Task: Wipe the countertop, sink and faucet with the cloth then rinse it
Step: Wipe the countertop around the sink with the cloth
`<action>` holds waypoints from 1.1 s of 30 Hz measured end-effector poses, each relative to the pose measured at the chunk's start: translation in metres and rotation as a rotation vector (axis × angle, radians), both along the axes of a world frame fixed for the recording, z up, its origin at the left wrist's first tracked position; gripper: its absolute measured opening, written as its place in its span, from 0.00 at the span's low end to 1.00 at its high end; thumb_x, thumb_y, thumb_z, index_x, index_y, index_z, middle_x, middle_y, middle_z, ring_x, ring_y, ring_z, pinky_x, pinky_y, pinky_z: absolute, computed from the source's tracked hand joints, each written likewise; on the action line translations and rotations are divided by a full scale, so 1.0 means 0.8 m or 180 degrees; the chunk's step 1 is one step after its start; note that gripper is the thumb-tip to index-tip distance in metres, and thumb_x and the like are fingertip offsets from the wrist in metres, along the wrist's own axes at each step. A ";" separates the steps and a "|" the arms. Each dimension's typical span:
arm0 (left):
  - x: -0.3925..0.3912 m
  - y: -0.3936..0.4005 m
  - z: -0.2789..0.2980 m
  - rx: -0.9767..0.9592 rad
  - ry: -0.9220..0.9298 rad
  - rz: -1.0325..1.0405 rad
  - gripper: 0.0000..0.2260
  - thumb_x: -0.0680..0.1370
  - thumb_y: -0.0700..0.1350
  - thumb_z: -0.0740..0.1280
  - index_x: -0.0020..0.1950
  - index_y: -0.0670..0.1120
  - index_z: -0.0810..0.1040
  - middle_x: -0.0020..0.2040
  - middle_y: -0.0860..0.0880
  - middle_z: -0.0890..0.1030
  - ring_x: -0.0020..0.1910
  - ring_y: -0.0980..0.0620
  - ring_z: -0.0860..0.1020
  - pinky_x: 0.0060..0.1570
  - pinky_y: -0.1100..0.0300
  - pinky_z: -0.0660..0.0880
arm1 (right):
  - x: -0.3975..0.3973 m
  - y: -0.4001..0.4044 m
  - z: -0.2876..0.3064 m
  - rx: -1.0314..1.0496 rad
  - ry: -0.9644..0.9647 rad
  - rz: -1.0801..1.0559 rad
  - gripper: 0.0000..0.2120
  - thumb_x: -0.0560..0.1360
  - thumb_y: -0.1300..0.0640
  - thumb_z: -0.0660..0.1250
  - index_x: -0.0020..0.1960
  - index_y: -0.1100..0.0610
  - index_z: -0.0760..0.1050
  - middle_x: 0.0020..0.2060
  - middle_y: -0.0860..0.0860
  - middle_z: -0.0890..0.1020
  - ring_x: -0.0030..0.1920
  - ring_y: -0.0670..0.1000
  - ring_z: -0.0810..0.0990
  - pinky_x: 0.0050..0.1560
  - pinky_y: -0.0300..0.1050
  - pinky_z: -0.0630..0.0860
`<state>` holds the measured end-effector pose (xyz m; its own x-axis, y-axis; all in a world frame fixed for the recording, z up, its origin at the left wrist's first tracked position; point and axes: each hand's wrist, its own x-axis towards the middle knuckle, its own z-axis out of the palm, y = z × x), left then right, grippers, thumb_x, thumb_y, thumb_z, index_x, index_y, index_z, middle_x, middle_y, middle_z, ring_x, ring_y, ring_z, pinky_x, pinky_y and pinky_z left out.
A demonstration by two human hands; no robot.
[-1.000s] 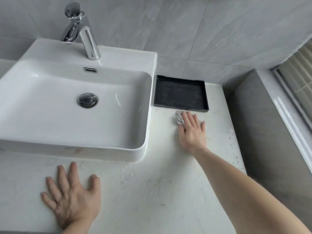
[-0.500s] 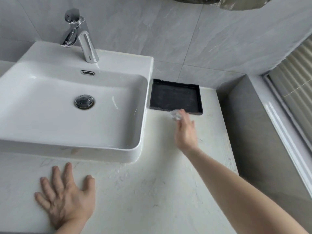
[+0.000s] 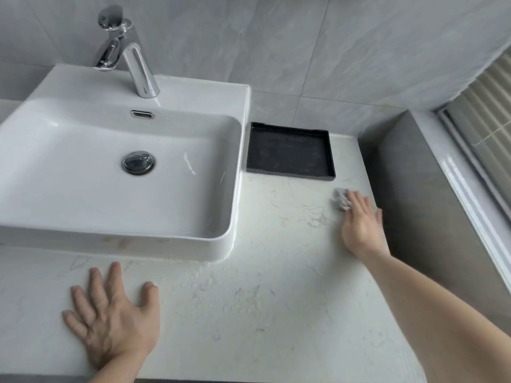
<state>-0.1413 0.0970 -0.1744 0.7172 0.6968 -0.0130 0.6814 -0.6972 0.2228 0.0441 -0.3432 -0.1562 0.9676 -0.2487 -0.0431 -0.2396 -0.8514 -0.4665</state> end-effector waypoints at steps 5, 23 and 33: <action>0.001 -0.001 0.005 -0.0080 0.0019 0.0004 0.37 0.74 0.66 0.53 0.82 0.55 0.59 0.84 0.48 0.55 0.83 0.43 0.47 0.80 0.40 0.42 | -0.010 -0.011 0.027 0.0420 -0.0208 -0.0787 0.22 0.86 0.54 0.50 0.79 0.48 0.65 0.80 0.44 0.66 0.79 0.55 0.66 0.78 0.57 0.65; -0.002 0.003 0.004 -0.0002 0.0087 -0.0038 0.37 0.75 0.65 0.53 0.83 0.55 0.57 0.85 0.48 0.54 0.84 0.42 0.46 0.80 0.38 0.42 | -0.014 0.173 -0.015 -0.0073 -0.0011 0.1162 0.29 0.84 0.52 0.54 0.84 0.43 0.55 0.84 0.44 0.56 0.84 0.52 0.49 0.84 0.58 0.43; -0.002 0.000 0.005 -0.0067 0.0072 -0.0034 0.36 0.75 0.64 0.54 0.83 0.55 0.57 0.85 0.47 0.54 0.84 0.42 0.46 0.80 0.38 0.43 | -0.022 0.003 0.036 0.0443 -0.0286 -0.0775 0.22 0.86 0.56 0.51 0.79 0.48 0.65 0.78 0.48 0.71 0.77 0.57 0.69 0.76 0.55 0.67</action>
<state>-0.1430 0.0973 -0.1702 0.7239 0.6885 -0.0437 0.6789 -0.6998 0.2221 0.0267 -0.3412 -0.1273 0.8816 -0.4718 -0.0099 -0.3815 -0.7003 -0.6034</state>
